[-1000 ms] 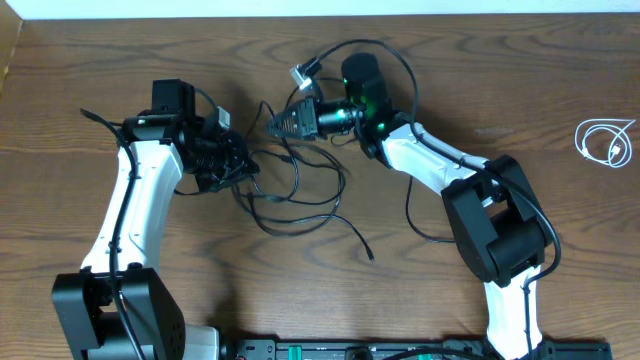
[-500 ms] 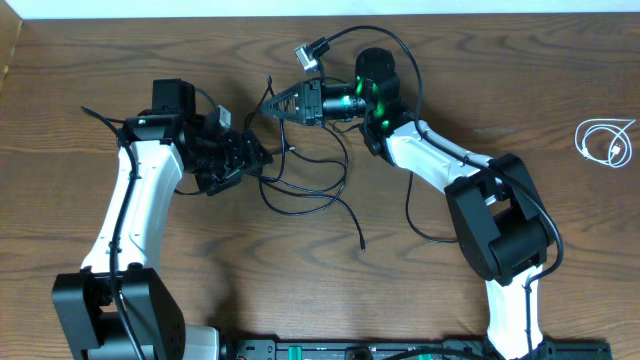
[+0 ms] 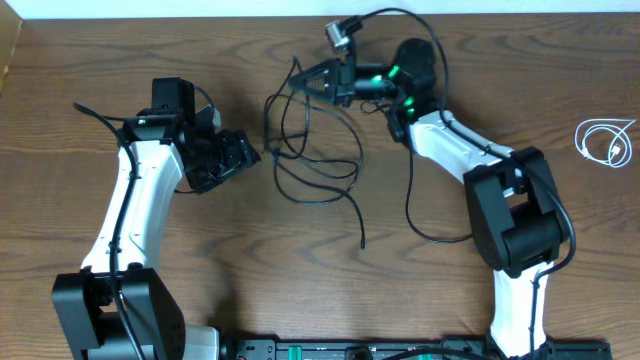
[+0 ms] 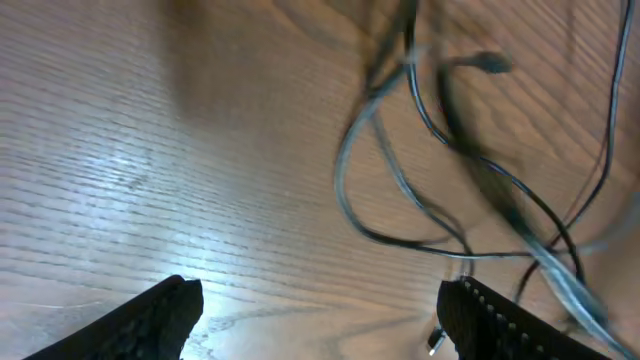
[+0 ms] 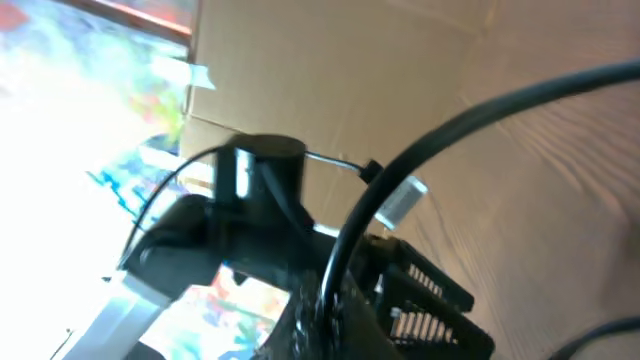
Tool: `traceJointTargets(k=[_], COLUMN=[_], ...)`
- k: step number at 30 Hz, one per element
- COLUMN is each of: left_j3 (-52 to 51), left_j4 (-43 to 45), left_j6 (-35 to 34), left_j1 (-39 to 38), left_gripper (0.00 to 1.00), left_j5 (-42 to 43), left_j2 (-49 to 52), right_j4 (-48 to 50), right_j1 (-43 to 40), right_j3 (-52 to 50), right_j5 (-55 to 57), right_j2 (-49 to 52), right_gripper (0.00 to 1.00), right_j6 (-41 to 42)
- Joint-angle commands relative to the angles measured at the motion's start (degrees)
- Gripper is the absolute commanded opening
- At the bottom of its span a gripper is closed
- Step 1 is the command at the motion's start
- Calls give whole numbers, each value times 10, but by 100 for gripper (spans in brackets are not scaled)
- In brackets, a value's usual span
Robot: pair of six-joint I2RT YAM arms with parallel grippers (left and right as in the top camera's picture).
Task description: Untangle cables
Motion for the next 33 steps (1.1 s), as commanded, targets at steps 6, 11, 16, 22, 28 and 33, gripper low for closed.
traceJointTargets(k=[6, 11, 16, 22, 28, 33], left_j3=[4, 4, 4, 4, 4, 4], left_j4=[53, 126, 189, 200, 172, 161], left_j6=[-42, -85, -84, -80, -78, -78], left_j1=[-11, -11, -11, -11, -11, -10], left_gripper=[81, 81, 81, 81, 81, 81], left_j5=[-21, 7, 51, -7, -148, -209], left_j2=[40, 84, 120, 144, 158, 158], right_j4=[141, 220, 317, 330, 330, 330], right_j1=[-5, -5, -5, -8, -28, -52], right_j3=[4, 4, 4, 4, 15, 36], right_j5=[-49, -71, -89, -86, -82, -52], right_j2=[-3, -3, -3, -4, -6, -15], right_gripper=[1, 1, 1, 1, 1, 1], right_j6=[71, 86, 107, 121, 130, 152])
